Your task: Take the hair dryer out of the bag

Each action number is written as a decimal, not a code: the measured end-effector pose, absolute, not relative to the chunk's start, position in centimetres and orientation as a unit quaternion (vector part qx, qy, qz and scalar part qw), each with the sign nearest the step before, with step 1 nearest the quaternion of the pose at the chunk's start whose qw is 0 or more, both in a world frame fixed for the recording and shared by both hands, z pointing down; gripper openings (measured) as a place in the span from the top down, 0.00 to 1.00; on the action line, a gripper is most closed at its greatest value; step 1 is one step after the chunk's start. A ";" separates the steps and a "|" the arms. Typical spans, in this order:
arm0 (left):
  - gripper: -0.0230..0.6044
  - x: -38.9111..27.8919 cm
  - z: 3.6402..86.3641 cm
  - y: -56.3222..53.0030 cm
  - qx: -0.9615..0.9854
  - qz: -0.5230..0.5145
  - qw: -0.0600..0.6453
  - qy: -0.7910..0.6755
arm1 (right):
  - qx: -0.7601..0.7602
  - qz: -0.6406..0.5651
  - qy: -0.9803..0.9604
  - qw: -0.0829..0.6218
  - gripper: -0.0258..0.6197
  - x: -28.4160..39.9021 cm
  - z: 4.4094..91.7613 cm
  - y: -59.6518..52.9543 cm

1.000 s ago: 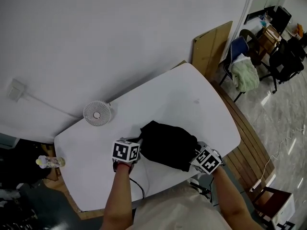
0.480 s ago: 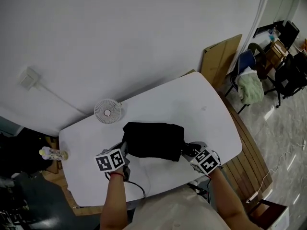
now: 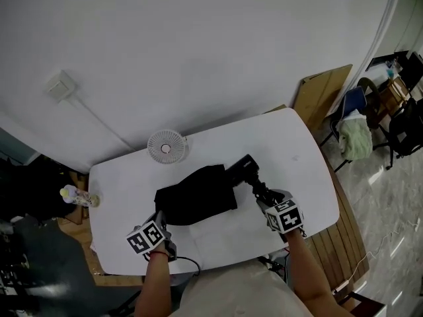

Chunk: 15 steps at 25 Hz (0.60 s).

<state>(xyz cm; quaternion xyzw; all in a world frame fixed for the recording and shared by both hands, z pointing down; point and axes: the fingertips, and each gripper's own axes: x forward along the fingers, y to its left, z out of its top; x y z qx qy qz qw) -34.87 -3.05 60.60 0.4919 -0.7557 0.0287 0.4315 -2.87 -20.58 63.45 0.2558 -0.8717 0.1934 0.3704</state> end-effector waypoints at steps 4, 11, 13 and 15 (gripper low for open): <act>0.94 -36.0 61.7 -0.9 0.470 0.019 0.440 -0.765 | 0.276 0.212 -0.865 0.361 0.65 -4.2 63.9 -21.7; 0.94 -36.4 62.7 0.0 0.460 0.014 0.445 -0.768 | 0.308 0.252 -0.843 0.361 0.65 -5.8 66.5 -22.7; 0.94 -36.2 62.8 0.1 0.461 0.013 0.446 -0.767 | 0.310 0.253 -0.839 0.369 0.65 -6.0 67.1 -22.7; 0.94 -36.2 62.9 0.1 0.461 0.011 0.448 -0.766 | 0.311 0.255 -0.835 0.376 0.65 -6.2 67.7 -22.6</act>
